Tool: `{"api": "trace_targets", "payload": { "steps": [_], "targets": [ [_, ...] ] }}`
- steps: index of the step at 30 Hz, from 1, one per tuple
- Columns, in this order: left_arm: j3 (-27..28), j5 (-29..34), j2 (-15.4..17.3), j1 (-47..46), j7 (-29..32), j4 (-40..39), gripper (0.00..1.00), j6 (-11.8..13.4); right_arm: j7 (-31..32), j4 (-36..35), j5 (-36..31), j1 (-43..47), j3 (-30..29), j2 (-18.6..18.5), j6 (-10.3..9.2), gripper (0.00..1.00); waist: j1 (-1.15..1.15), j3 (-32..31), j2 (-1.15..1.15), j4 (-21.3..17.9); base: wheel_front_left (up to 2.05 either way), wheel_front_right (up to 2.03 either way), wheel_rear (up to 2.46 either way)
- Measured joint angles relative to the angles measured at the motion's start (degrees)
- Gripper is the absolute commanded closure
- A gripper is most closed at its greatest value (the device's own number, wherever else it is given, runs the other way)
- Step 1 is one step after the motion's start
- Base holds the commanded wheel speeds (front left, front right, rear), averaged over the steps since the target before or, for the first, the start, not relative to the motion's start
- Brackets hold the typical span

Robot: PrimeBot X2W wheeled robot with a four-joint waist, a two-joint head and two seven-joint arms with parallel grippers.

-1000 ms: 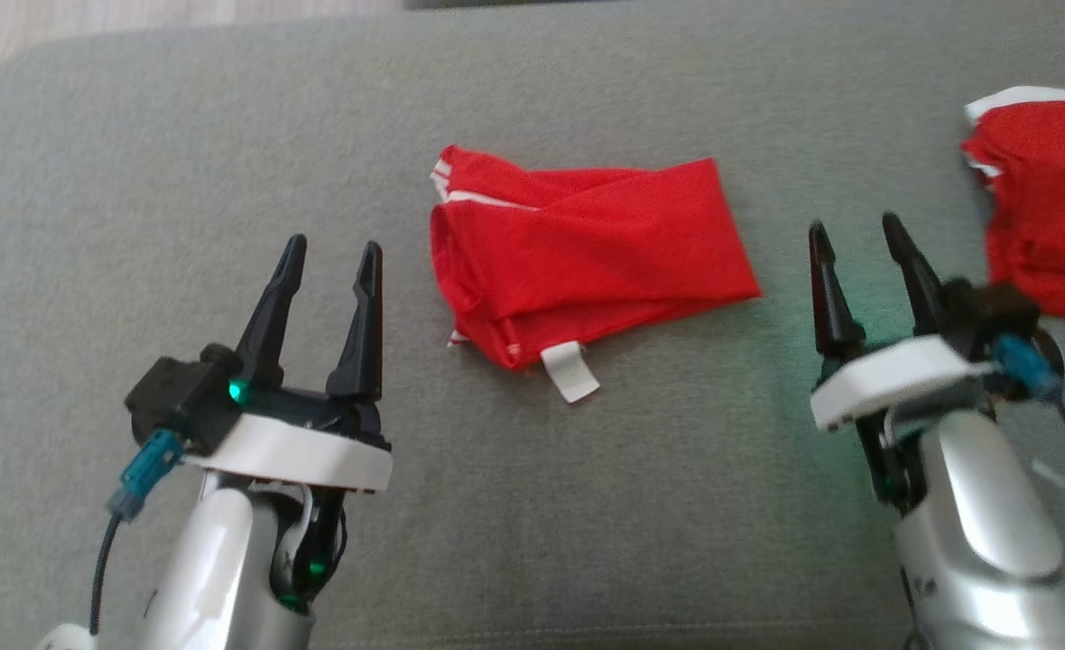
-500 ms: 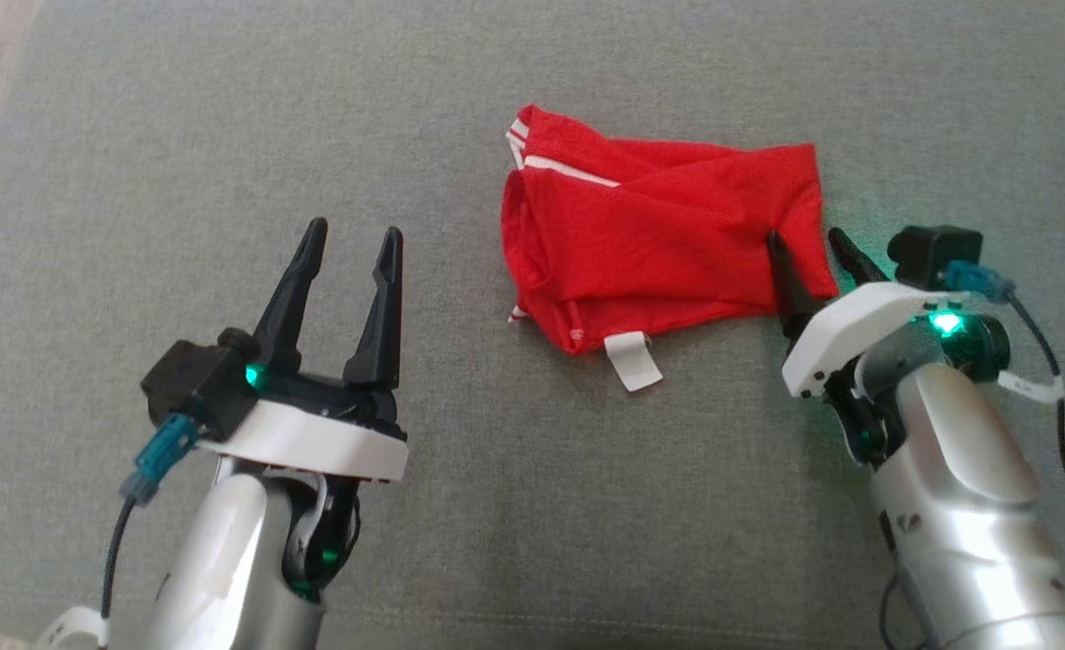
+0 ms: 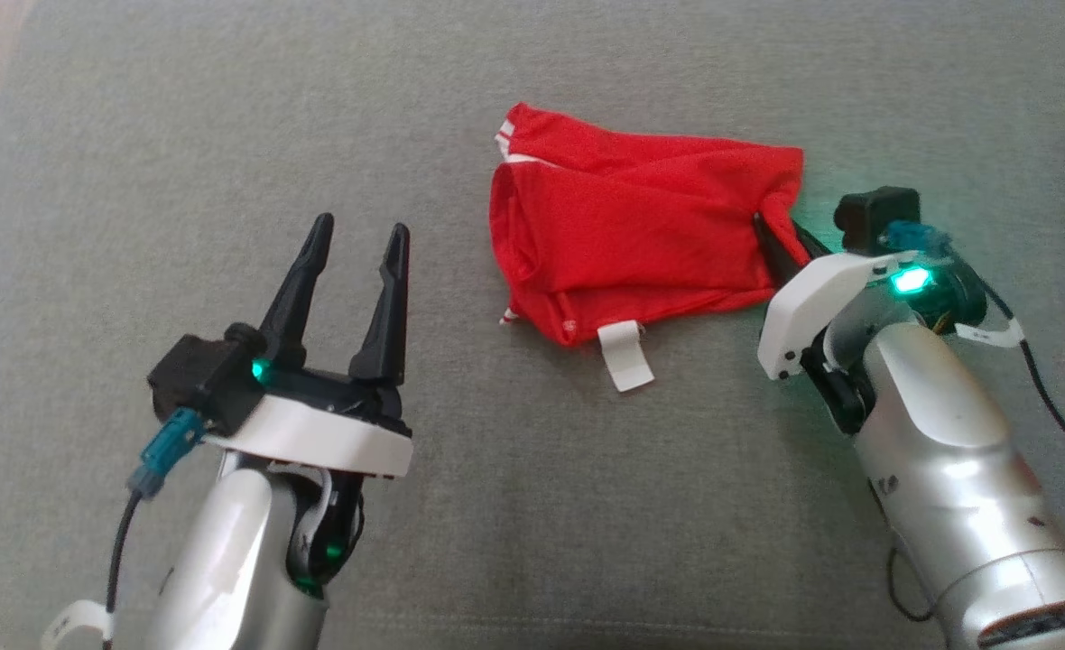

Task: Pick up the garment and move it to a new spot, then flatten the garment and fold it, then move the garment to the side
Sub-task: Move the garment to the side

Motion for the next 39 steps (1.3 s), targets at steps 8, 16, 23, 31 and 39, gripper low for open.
{"api": "trace_targets", "payload": {
  "steps": [8, 16, 23, 31, 39],
  "targets": [
    [1.6, 0.3, 0.0, 0.1, 0.0, 0.2, 0.0, -0.3, -5.6, 0.7, -5.6, -0.7, 6.0, -6.7, 0.0, 1.0, 0.0, -1.9, 0.0, -4.8, 0.0, 0.0, 0.0],
    [1.5, 0.5, 0.0, 0.1, 0.0, 0.2, 0.0, -0.7, -6.9, -3.5, -5.3, -4.0, 12.6, -15.2, 0.0, 1.0, 0.0, -2.6, 0.0, -10.6, 0.0, 0.0, 0.0],
    [1.5, 1.8, 0.0, -0.1, 0.0, 0.3, 0.0, -1.0, -6.3, -5.6, -3.0, -5.6, 13.5, -24.7, 0.0, 1.0, 0.0, -0.5, 0.0, -12.6, 0.0, 0.0, 0.0],
    [1.3, 2.2, 0.0, -3.0, 0.0, 0.4, 0.0, -1.8, -5.8, -2.8, -4.3, -9.4, 6.1, -32.6, 0.0, 1.0, 0.0, 3.2, 0.0, -12.0, 0.0, 0.0, 0.0],
    [1.1, 2.2, 0.0, -3.5, 0.0, 0.5, 0.0, -2.1, -5.3, 1.1, -8.7, -10.0, -0.5, -33.4, 0.0, 1.0, 0.01, 6.2, 0.0, -10.4, 0.0, 0.0, 0.0]
  ]
}}
